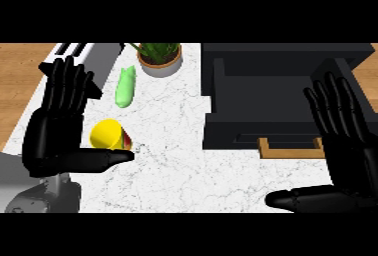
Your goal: Pick up the cup, place it into the drawer and close the drawer
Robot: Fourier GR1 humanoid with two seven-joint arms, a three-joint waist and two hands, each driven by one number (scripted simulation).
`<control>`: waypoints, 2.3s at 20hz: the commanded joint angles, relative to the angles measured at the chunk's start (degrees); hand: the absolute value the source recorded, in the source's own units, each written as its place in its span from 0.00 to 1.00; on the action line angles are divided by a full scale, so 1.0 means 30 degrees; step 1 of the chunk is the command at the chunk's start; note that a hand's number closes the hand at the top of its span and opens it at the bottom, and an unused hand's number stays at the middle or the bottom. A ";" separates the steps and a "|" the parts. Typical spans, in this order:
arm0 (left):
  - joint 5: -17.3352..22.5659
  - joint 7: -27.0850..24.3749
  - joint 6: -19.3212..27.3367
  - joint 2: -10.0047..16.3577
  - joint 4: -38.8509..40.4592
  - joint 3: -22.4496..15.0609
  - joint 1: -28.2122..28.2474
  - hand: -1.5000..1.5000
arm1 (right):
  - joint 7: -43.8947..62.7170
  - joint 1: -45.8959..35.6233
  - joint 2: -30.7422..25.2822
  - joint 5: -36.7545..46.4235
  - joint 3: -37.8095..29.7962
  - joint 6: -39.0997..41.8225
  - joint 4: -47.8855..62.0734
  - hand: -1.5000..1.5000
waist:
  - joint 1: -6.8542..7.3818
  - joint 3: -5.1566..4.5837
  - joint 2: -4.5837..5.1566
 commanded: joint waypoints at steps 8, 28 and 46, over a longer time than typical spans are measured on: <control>-0.0140 -0.0156 0.0241 0.0009 0.0069 -0.0047 0.1464 0.00 | -0.0012 0.0273 0.0302 0.0604 0.0477 -0.0134 -0.0514 0.00 | 0.0027 0.0000 -0.0009; 0.0176 -0.5614 -0.1517 0.1335 0.7224 0.2464 0.3095 0.00 | 0.1431 0.0674 0.0100 -0.0011 0.0140 0.0019 -0.2298 0.00 | -0.0006 -0.0008 -0.0005; -0.0024 -1.0564 -0.1993 0.1735 1.6330 0.3448 -0.0212 0.00 | 0.0835 0.0291 -0.0136 -0.0648 -0.0549 0.0612 -0.1321 0.00 | -0.0057 -0.0005 0.0012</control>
